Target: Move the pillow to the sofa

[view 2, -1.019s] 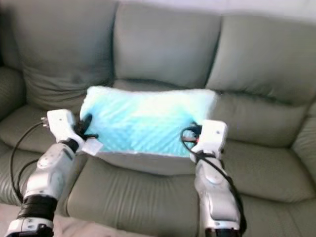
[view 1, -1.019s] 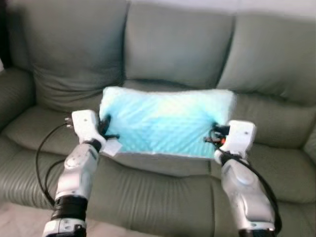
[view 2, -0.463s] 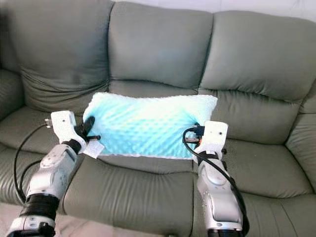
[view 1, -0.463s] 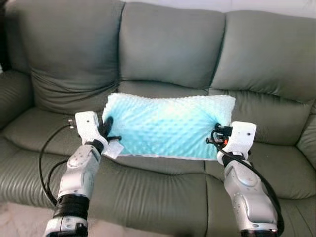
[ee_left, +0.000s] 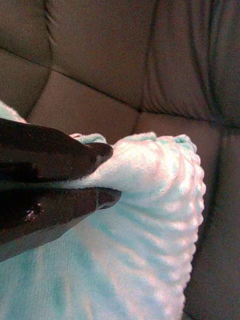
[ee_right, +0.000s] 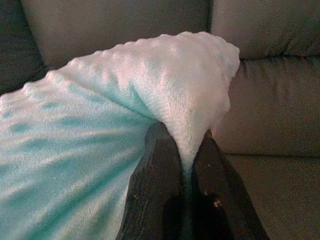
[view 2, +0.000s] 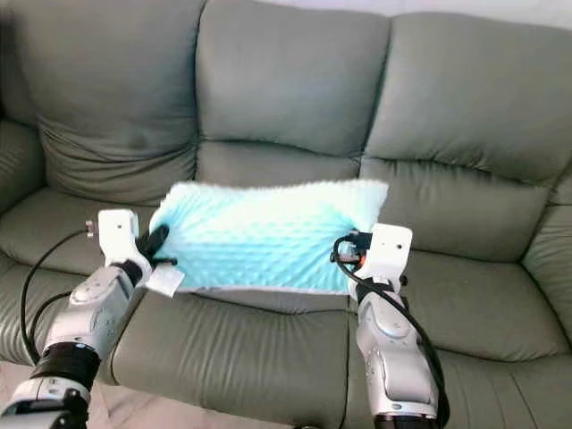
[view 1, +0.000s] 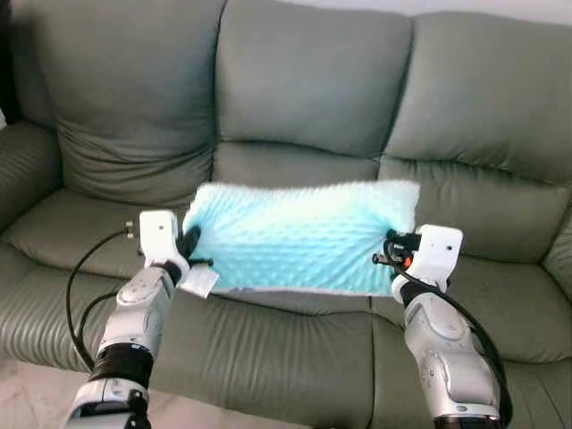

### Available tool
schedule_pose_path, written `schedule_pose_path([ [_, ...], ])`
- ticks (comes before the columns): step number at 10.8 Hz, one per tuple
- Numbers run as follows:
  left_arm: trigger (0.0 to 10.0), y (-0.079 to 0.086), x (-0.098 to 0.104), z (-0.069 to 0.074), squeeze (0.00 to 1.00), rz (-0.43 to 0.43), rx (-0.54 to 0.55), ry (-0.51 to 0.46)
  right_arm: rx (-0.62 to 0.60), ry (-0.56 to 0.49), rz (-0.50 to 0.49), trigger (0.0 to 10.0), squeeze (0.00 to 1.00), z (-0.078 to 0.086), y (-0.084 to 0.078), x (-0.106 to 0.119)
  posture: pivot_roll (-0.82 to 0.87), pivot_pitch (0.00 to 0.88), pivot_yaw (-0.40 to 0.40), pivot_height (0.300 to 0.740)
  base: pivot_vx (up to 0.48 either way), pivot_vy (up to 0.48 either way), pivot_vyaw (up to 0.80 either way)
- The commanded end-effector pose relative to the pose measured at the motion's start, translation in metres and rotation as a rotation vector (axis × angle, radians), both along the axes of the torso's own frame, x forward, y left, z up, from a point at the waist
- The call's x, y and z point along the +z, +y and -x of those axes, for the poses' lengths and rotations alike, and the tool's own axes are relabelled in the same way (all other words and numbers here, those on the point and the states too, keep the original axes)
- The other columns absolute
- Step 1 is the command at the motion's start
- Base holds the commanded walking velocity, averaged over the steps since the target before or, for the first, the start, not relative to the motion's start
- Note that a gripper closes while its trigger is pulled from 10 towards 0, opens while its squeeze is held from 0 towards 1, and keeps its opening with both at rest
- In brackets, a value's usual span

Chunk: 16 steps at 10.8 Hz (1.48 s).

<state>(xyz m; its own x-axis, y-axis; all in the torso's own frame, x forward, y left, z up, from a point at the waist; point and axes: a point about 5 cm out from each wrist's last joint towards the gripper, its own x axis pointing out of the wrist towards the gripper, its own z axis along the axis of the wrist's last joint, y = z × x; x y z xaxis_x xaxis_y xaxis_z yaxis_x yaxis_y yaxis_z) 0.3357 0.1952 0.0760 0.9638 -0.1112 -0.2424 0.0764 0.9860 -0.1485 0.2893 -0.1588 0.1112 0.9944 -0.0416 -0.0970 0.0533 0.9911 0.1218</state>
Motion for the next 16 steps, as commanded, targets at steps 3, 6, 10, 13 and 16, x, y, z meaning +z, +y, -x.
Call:
schedule_pose_path([
  [3, 10.0, 0.009, -0.006, 0.001, 0.00, -0.053, 0.000, 0.021, -0.044, 0.014, -0.017, 10.0, 0.00, 0.002, -0.007, -0.003, -0.12, 0.110, -0.013, 0.740, 0.000, 0.000, 0.00],
  [6, 10.0, 0.008, -0.018, 0.003, 0.00, -0.117, -0.055, 0.057, -0.055, 0.060, -0.069, 10.0, 0.00, 0.005, -0.003, -0.015, -0.12, 0.152, 0.006, 0.740, 0.000, 0.000, 0.00],
  [10, 10.0, 0.013, -0.025, 0.005, 0.00, -0.269, -0.122, 0.084, -0.070, 0.171, -0.147, 10.0, 0.00, 0.008, -0.004, -0.038, -0.14, 0.231, 0.041, 0.740, 0.000, 0.000, 0.00],
  [13, 10.0, 0.009, -0.025, 0.002, 0.00, -0.293, -0.134, 0.086, -0.050, 0.249, -0.188, 10.0, 0.00, 0.013, -0.005, -0.055, -0.14, 0.286, 0.052, 0.740, 0.000, 0.000, 0.00],
  [16, 10.0, -0.003, -0.023, -0.002, 0.00, -0.349, -0.165, 0.067, 0.011, 0.303, -0.151, 10.0, 0.00, 0.011, 0.000, -0.070, -0.16, 0.324, 0.048, 0.740, 0.000, 0.000, 0.00],
])
